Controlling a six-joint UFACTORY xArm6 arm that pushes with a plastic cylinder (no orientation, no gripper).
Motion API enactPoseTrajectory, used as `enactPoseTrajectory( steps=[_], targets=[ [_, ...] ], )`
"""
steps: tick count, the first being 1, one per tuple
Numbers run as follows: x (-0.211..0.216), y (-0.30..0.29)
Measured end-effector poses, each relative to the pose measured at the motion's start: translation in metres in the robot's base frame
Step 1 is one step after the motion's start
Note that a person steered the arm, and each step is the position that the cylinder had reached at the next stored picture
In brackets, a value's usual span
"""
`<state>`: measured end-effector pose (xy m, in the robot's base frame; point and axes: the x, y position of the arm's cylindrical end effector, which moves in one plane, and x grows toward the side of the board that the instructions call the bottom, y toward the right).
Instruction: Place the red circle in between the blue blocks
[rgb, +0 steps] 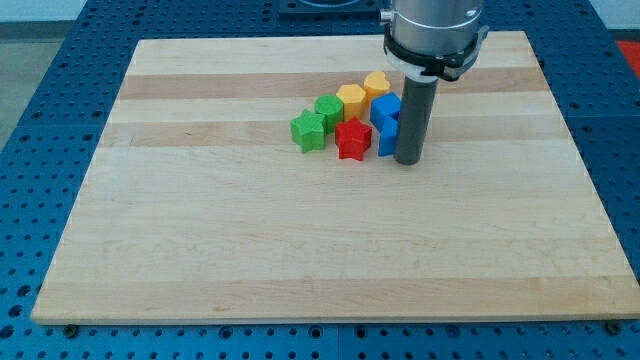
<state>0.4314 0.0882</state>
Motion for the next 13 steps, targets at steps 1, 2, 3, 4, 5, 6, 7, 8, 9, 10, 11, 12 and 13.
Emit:
enactPoseTrajectory(
  steps=[1, 2, 3, 4, 5, 6, 7, 8, 9, 10, 11, 12, 13],
  targets=[
    [0.010, 0.010],
    [0.021, 0.047],
    [0.011, 0.081],
    [-0.016, 0.111],
    [-0.034, 0.115],
    [-0.037, 0.103],
    [-0.040, 0.095],
    [-0.042, 0.101],
    [-0.058, 0.114],
    [-0.068, 0.102],
    [-0.066, 0.064],
    [-0.056, 0.042],
    [-0.052, 0.025]
  ],
)
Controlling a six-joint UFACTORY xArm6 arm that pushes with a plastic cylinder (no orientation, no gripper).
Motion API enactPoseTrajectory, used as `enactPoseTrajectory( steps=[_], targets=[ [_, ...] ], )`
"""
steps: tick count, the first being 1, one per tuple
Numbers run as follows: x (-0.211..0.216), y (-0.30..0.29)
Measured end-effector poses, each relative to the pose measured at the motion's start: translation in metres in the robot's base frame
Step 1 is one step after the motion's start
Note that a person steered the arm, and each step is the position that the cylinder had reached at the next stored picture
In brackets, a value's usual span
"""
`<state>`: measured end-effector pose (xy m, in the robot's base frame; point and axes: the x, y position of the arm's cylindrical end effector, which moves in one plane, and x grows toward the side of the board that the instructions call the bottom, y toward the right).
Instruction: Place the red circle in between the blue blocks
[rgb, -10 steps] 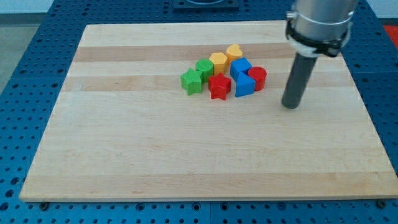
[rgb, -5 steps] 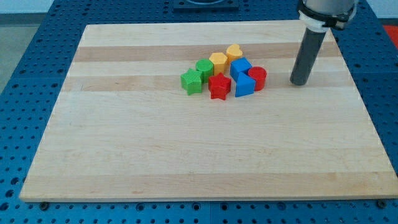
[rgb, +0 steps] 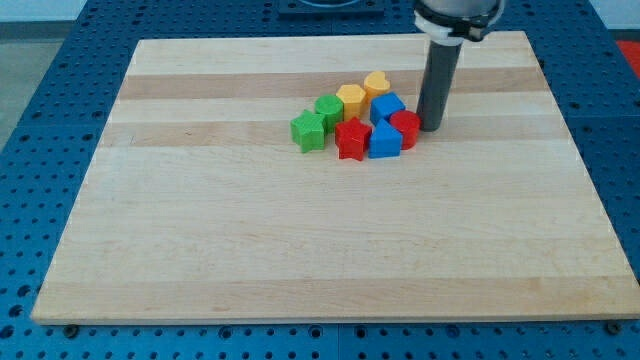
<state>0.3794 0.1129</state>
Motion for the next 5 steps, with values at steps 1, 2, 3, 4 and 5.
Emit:
enactPoseTrajectory(
  steps=[1, 2, 3, 4, 5],
  targets=[
    [0.000, -0.013],
    [0.000, -0.011],
    [0.007, 0.001],
    [0.014, 0.004],
    [0.014, -0.003]
  ],
)
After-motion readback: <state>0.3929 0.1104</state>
